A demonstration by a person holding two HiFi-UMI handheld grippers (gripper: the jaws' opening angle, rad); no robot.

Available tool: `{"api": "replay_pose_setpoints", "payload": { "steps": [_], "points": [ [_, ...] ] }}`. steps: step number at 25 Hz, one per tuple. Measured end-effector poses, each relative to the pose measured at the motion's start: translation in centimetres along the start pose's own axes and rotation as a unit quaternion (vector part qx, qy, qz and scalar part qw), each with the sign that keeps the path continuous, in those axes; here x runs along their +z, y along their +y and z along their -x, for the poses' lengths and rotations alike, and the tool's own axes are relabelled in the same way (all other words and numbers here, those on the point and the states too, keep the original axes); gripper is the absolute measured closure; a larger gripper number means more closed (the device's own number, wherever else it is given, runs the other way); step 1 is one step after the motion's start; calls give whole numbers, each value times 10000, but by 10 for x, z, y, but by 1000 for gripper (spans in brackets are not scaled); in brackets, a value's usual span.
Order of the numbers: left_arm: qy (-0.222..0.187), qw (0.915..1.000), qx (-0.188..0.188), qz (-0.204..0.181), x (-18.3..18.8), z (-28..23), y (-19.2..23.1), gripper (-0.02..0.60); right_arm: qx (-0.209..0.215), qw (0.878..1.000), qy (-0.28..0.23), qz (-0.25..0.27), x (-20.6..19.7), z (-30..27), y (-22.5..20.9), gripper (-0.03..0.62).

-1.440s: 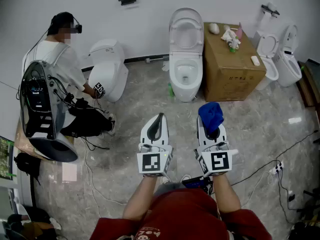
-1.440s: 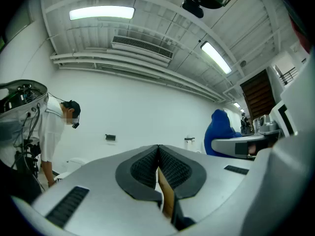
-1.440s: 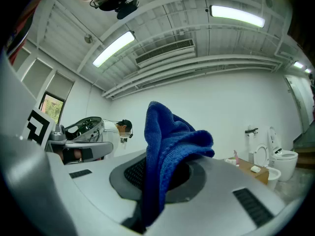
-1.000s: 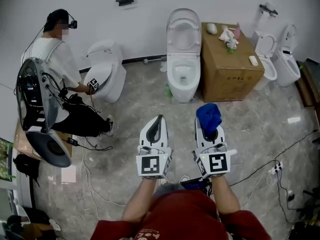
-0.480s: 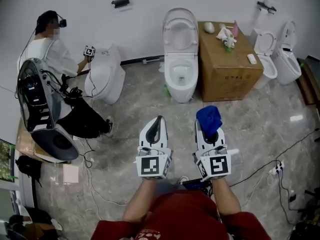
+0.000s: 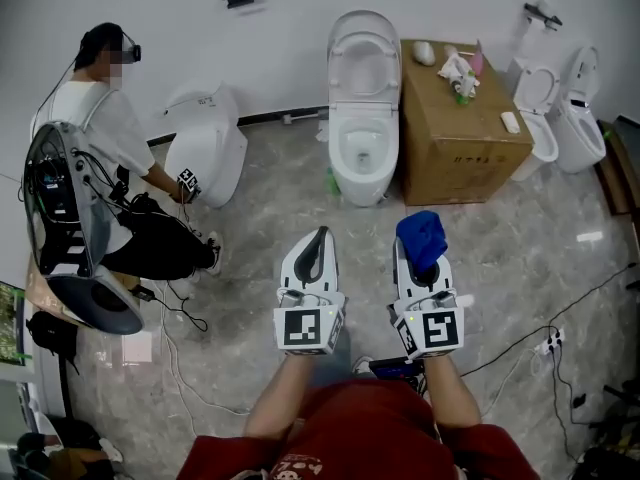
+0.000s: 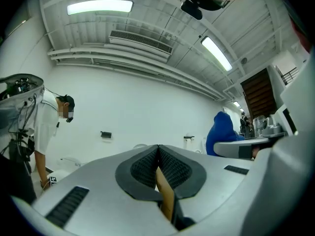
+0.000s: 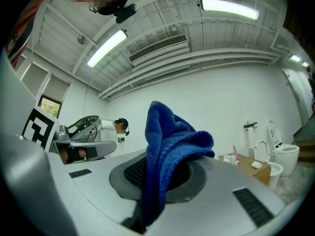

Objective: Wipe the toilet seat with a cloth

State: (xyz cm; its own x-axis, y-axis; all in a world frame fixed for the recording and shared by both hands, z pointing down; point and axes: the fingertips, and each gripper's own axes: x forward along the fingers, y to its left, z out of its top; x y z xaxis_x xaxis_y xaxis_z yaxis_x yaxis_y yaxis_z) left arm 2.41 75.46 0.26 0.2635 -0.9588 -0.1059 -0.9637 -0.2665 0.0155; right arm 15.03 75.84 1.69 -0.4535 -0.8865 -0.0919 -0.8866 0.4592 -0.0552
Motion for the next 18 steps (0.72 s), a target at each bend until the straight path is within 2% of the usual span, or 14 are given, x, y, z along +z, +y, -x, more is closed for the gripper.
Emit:
{"api": "replay_pose_setpoints", "payload": {
  "steps": [12,18],
  "points": [
    [-88,9998,-140,72,-6,-125,109,566,-209,9995,18,228,0,-164,-2,542],
    [-165,9994,-308,34,-19,-171,146,566,-315,9991,20,297,-9,-223,-2,542]
  ]
}}
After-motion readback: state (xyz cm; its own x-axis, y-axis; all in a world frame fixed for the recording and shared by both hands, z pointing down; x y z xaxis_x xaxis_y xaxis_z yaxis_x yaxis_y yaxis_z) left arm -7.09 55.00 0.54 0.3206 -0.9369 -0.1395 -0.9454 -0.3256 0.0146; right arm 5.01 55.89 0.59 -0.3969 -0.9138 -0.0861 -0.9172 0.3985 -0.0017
